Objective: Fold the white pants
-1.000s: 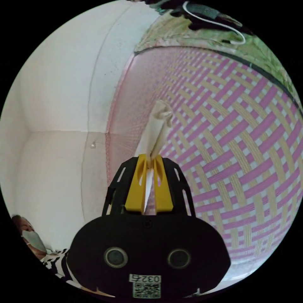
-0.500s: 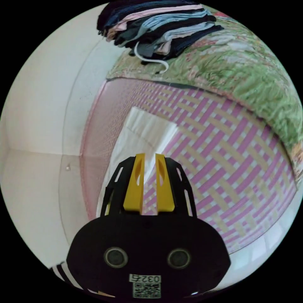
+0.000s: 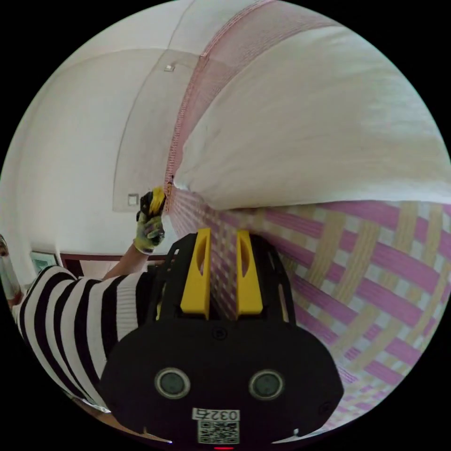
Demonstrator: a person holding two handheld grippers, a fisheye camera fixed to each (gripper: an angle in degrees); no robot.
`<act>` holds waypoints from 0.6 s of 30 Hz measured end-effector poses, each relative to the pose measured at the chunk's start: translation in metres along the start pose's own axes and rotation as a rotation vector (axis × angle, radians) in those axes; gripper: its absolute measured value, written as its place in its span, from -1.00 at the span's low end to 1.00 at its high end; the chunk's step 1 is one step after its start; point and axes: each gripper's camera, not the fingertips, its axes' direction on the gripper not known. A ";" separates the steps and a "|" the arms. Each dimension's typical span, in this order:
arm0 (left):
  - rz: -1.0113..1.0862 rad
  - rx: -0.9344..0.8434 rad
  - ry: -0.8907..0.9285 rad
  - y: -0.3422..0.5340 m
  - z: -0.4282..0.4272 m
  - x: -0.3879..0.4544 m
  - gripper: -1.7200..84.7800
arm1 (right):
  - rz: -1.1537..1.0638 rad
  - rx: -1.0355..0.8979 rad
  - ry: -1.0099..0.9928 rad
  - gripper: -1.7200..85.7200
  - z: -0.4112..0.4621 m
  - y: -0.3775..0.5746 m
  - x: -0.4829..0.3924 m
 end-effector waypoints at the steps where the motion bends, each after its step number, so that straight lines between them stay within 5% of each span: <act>1: 0.101 -0.100 -0.051 0.001 0.024 0.013 -0.90 | 0.013 0.002 -0.012 -0.77 0.007 -0.004 0.005; 11: 0.742 -0.558 -0.549 0.003 0.184 0.062 -0.70 | 0.101 0.185 -0.132 -0.97 0.009 -0.031 0.030; 18: 0.954 -0.713 -0.746 -0.011 0.237 0.052 -0.96 | 0.127 0.209 -0.132 -0.96 0.012 -0.071 0.037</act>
